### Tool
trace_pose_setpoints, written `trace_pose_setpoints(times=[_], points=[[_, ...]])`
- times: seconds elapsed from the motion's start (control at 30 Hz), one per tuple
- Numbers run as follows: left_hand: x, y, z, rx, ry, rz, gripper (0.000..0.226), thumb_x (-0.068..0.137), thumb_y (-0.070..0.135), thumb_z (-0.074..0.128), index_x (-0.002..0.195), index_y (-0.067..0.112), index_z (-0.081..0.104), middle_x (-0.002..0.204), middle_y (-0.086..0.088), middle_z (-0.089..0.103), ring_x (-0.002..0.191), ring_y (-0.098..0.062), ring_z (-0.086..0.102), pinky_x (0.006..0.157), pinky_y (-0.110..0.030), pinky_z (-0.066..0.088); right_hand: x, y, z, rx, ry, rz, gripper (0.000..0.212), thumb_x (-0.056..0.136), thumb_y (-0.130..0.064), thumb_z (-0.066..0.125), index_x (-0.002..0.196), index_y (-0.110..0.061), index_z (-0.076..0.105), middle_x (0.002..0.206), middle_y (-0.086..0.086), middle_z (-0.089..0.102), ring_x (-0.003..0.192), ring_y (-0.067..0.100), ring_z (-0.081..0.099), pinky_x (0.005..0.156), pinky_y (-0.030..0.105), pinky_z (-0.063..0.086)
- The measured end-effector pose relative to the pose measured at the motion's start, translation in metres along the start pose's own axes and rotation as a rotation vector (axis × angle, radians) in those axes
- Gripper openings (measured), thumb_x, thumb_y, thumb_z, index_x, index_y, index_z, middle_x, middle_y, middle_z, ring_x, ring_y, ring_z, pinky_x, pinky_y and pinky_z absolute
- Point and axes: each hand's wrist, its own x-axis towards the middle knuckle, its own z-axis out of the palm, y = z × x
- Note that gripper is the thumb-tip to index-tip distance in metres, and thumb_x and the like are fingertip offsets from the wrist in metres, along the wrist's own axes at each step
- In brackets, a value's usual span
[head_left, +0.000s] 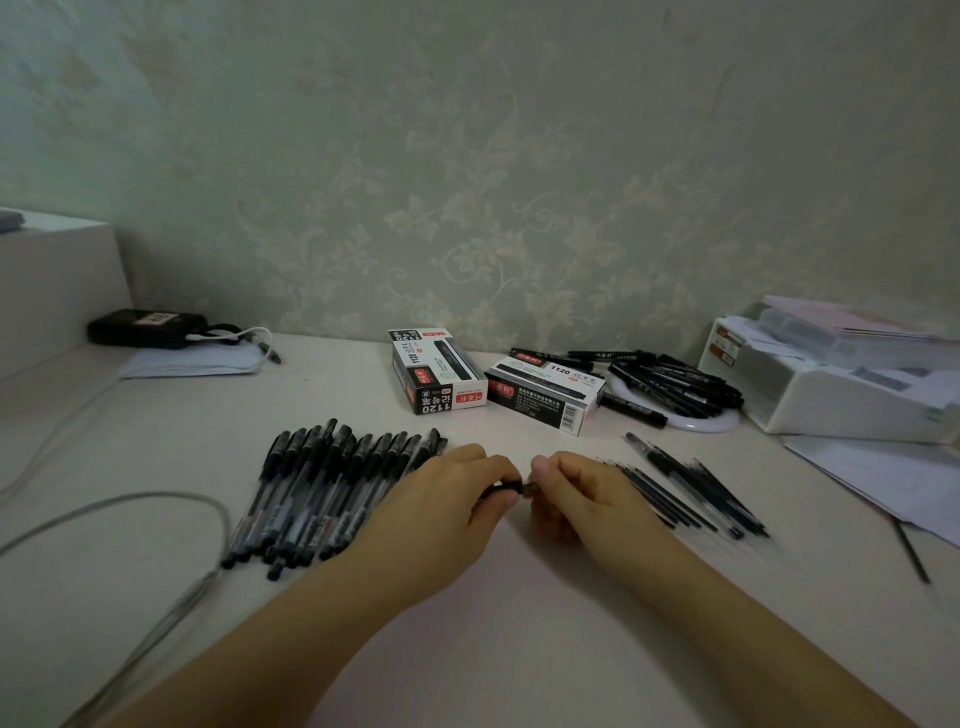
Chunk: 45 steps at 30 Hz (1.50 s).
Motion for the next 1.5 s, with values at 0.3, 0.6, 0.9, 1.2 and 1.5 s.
trace_pose_setpoints(times=[0.3, 0.6, 0.9, 1.2, 1.5], points=[[-0.001, 0.001, 0.000, -0.012, -0.001, 0.002, 0.019, 0.097, 0.036, 0.048, 0.111, 0.033, 0.061, 0.089, 0.012, 0.053, 0.082, -0.005, 0.051, 0.075, -0.032, 0.049, 0.000, 0.001, -0.001, -0.019, -0.020, -0.007, 0.035, 0.097, -0.041, 0.053, 0.072, -0.018, 0.060, 0.062, -0.004, 0.062, 0.054, 0.006, 0.053, 0.054, 0.018, 0.044], [-0.001, 0.001, 0.000, -0.020, 0.000, -0.007, 0.018, 0.097, 0.036, 0.049, 0.110, 0.034, 0.061, 0.089, 0.012, 0.052, 0.080, -0.004, 0.050, 0.074, -0.032, 0.048, 0.000, 0.005, -0.002, -0.013, -0.053, -0.055, 0.023, 0.099, -0.032, 0.055, 0.081, -0.020, 0.061, 0.068, -0.005, 0.063, 0.060, 0.007, 0.053, 0.058, 0.019, 0.044], [0.001, 0.000, 0.002, -0.022, 0.030, 0.006, 0.018, 0.097, 0.035, 0.050, 0.107, 0.030, 0.063, 0.086, 0.012, 0.051, 0.079, -0.005, 0.050, 0.073, -0.032, 0.048, 0.000, -0.001, 0.000, 0.004, -0.031, -0.026, 0.031, 0.093, -0.049, 0.053, 0.088, -0.019, 0.061, 0.072, -0.004, 0.067, 0.060, 0.007, 0.055, 0.057, 0.018, 0.045], [0.003, -0.001, 0.000, -0.027, 0.054, 0.035, 0.016, 0.094, 0.035, 0.056, 0.106, 0.033, 0.067, 0.078, 0.014, 0.047, 0.075, -0.004, 0.047, 0.069, -0.024, 0.042, -0.002, -0.005, -0.002, -0.052, -0.053, -0.008, 0.030, 0.102, -0.029, 0.049, 0.084, -0.005, 0.055, 0.069, 0.003, 0.056, 0.062, 0.013, 0.047, 0.059, 0.022, 0.040], [0.003, -0.001, -0.005, -0.026, 0.172, -0.015, 0.018, 0.094, 0.029, 0.058, 0.109, 0.027, 0.068, 0.086, 0.014, 0.052, 0.080, -0.005, 0.051, 0.073, -0.027, 0.046, -0.002, -0.002, 0.002, -0.030, 0.128, 0.021, 0.035, 0.103, -0.041, 0.042, 0.090, -0.021, 0.067, 0.079, -0.004, 0.069, 0.063, 0.007, 0.060, 0.059, 0.020, 0.049]])
